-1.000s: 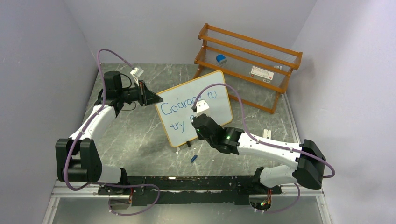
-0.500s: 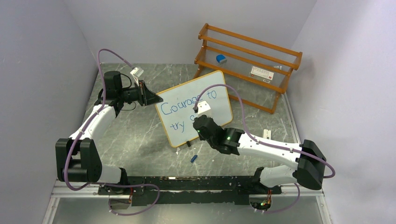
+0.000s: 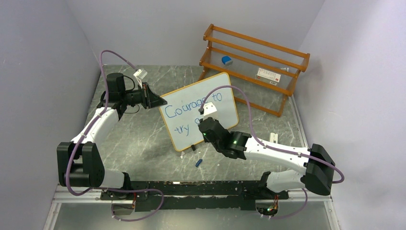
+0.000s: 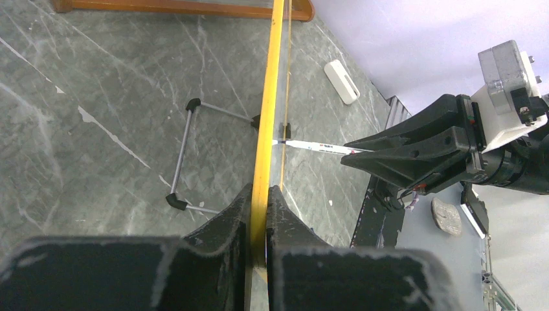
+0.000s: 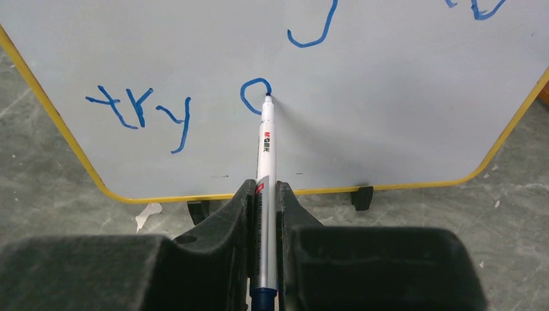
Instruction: Write a sentence on the whiteboard
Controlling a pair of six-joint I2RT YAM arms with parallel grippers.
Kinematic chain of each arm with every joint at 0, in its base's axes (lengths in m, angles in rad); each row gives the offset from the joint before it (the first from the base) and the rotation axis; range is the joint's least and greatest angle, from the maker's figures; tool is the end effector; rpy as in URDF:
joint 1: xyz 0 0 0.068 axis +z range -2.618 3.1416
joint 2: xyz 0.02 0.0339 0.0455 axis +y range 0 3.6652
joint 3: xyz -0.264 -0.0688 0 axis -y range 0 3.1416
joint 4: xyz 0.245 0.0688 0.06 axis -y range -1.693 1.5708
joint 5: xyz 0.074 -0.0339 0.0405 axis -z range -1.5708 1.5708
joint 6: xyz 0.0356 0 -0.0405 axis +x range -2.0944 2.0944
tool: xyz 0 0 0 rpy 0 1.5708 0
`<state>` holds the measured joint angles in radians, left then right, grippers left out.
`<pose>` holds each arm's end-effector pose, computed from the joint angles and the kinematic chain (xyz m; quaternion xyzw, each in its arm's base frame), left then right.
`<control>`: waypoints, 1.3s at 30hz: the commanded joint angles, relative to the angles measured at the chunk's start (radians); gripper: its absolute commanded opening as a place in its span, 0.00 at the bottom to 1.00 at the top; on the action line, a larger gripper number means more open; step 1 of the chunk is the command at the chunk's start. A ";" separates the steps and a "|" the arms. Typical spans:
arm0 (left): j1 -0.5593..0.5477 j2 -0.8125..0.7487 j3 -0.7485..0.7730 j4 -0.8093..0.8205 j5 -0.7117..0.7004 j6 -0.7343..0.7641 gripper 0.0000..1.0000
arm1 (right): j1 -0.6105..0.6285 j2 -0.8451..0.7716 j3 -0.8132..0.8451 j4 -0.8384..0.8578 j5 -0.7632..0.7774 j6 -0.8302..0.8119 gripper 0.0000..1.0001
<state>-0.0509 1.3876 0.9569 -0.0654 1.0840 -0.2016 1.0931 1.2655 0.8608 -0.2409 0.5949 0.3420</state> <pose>0.2973 -0.0467 0.2822 0.2079 0.7537 -0.4948 0.3792 0.1428 0.2325 0.2617 -0.1921 0.8439 0.0830 0.4939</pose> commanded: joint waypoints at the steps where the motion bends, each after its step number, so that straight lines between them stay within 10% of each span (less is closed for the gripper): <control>1: -0.030 0.034 -0.009 -0.070 -0.076 0.050 0.05 | -0.008 -0.017 -0.002 0.054 0.027 -0.009 0.00; 39: -0.030 0.034 -0.007 -0.072 -0.079 0.053 0.05 | -0.007 -0.034 -0.042 -0.034 0.033 0.044 0.00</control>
<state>-0.0509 1.3880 0.9573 -0.0658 1.0836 -0.2012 1.0924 1.2564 0.8394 -0.2615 0.5938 0.3668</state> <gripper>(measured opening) 0.121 0.153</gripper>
